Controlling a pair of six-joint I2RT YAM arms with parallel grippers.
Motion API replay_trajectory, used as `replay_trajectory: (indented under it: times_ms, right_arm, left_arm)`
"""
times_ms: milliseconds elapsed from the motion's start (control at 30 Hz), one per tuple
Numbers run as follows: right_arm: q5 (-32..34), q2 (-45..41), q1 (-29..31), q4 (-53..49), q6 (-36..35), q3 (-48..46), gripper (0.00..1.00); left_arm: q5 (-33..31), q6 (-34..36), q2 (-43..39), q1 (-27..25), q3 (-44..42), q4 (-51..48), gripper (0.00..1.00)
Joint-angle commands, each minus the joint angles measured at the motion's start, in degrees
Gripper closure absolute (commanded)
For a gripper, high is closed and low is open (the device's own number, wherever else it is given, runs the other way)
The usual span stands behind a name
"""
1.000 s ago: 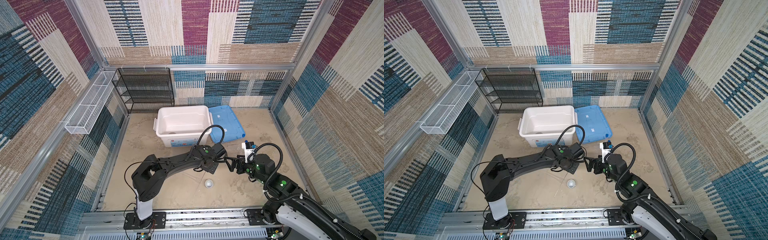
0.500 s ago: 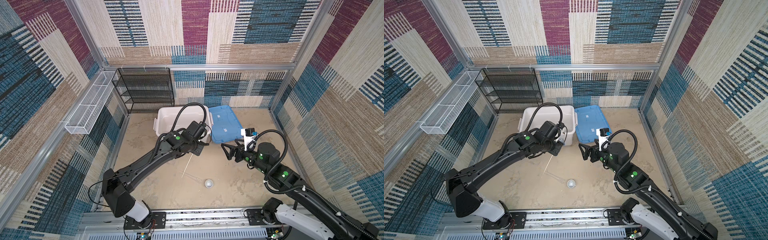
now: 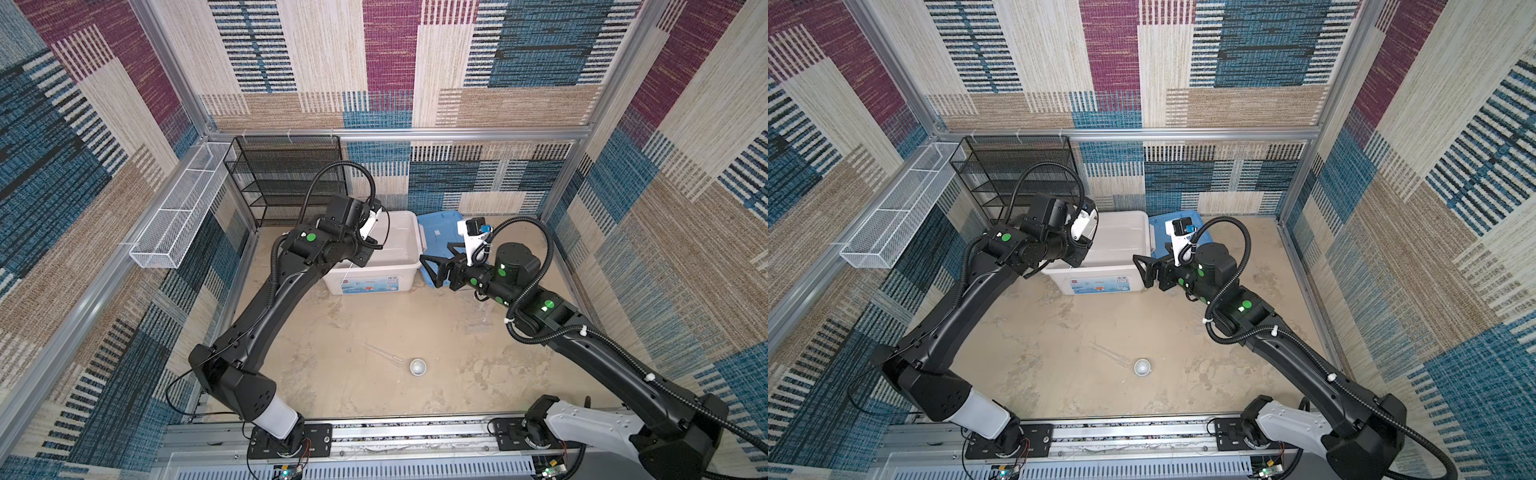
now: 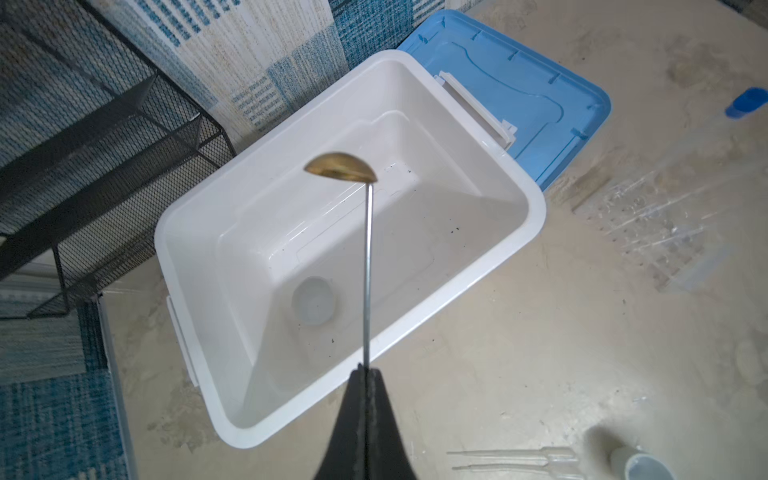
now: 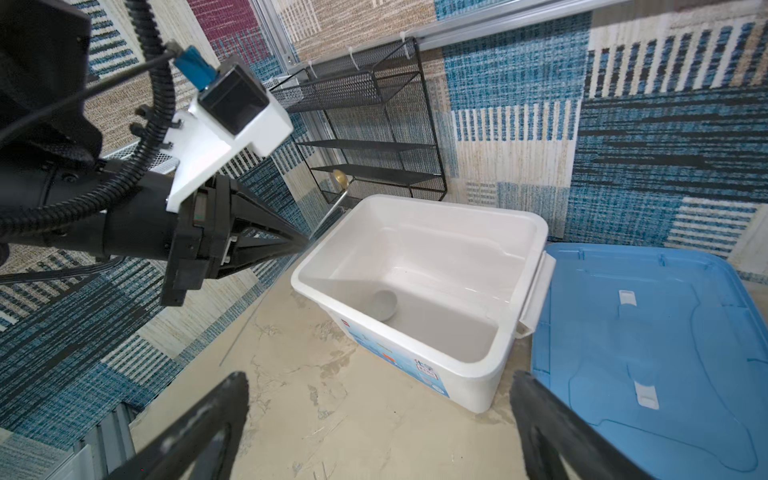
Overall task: Organize the chemistry lab equipment
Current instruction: 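Carry the rod over the white bin with the left gripper while the right approaches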
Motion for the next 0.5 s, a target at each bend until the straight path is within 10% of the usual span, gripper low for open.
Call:
replay_trajectory:
  times_ms: [0, 467]
  right_arm:
    - [-2.4, 3.6, 0.0, 0.2, -2.9, 3.7, 0.01]
    - [-19.0, 21.3, -7.3, -10.0, -7.0, 22.2, 0.03]
  left_arm:
    - [2.3, 13.3, 2.9, 1.8, 3.8, -2.3, 1.0]
    - [16.7, 33.1, 15.4, 11.3, 12.8, -4.0, 1.0]
